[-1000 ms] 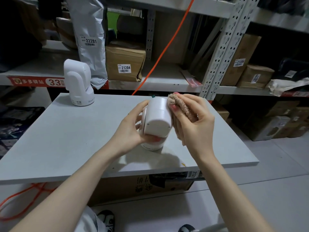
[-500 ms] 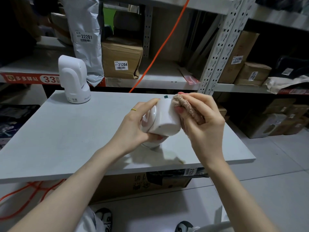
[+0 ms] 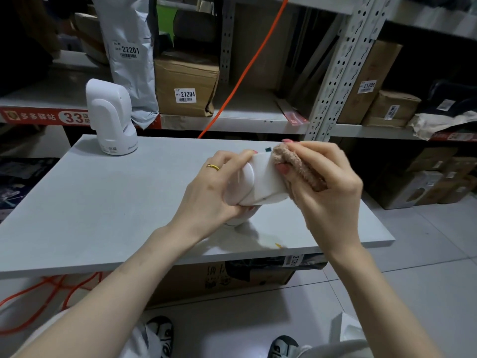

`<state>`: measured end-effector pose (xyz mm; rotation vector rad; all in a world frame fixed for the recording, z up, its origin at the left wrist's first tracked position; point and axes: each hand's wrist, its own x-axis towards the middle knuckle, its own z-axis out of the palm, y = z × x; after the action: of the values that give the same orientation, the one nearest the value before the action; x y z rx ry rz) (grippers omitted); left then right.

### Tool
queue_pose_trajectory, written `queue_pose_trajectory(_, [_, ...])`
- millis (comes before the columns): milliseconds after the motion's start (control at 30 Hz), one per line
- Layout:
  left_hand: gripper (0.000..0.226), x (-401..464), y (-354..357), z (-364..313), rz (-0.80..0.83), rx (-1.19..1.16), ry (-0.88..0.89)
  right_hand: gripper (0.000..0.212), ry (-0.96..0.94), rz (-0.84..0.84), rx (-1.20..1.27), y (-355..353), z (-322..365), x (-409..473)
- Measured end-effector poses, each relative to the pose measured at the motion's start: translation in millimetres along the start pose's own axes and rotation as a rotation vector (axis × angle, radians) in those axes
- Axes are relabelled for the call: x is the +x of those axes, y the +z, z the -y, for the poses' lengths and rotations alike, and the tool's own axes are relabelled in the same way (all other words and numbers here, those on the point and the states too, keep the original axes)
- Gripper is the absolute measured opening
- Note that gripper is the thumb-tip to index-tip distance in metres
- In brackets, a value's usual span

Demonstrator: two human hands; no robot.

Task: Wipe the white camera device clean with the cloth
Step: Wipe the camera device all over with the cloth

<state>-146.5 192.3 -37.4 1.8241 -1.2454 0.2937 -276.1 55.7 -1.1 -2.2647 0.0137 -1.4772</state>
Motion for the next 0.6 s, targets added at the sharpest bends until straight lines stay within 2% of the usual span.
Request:
queue_pose_trajectory(133, [0.075, -2, 6, -6, -0.017, 0.071, 0.016, 0.022, -0.052, -0.064, -0.075, -3, -1, 0])
queue_pose_trajectory(400, [0.078, 5, 6, -5, -0.058, 0.075, -0.111, 0.018, -0.091, -0.020, -0.172, -6, -5, -11])
queue_pose_trajectory(600, [0.080, 1, 12, -12, -0.083, 0.312, 0.026, 0.014, -0.108, -0.091, -0.248, 5, 6, 1])
